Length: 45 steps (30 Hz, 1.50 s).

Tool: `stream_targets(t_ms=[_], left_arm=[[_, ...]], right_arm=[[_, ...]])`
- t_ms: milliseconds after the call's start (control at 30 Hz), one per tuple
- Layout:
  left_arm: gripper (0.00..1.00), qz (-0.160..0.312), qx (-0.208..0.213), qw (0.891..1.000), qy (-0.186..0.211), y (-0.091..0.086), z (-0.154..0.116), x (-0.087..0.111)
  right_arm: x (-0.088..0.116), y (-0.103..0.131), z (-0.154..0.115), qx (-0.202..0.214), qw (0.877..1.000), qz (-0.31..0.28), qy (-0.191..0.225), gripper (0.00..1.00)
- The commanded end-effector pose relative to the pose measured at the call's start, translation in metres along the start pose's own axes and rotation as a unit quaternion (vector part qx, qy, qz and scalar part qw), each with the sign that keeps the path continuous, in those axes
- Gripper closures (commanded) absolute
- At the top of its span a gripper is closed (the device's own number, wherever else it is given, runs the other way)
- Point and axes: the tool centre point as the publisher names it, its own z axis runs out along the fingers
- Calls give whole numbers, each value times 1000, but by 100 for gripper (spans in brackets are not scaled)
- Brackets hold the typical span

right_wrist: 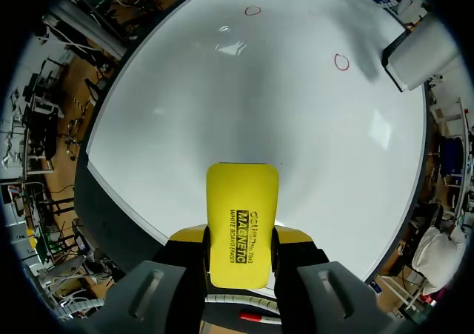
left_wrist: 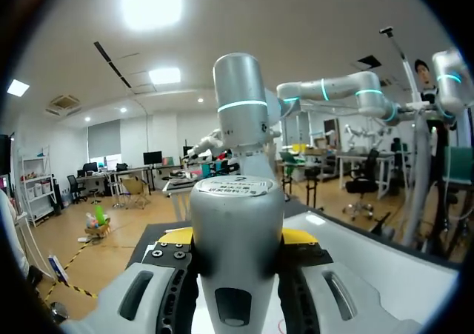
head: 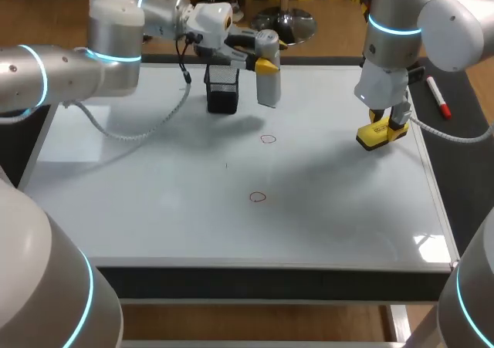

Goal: Pick up the inspection probe, press it on each red-marked spot on the whiteboard one by one, put down the probe, pick up the eraser, and wipe off all the red marks.

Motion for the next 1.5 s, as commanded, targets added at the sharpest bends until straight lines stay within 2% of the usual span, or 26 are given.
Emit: stream_targets(t_ms=[33,433,633,800,1067,1500], left_arm=[[100,-2,3,997,77,2,-2,-20],[100,7,3,995,104,-3,-3,-58],[100,3,-2,993,122,-2,-1,-69],[100,-4,-3,990,140,1,-1,-74],[100,-10,0,990,144,3,-1,-81],[100,-10,0,990,144,3,-1,-81]], right_arm=[[0,-1,-1,1,1000,-1,1,100],[0,-1,-1,1,1000,-1,1,100],[0,-1,-1,1,1000,-1,1,100],[0,-1,-1,1,1000,-1,1,100],[0,-1,-1,1,1000,-1,1,100],[0,-1,-1,1,1000,-1,1,100]])
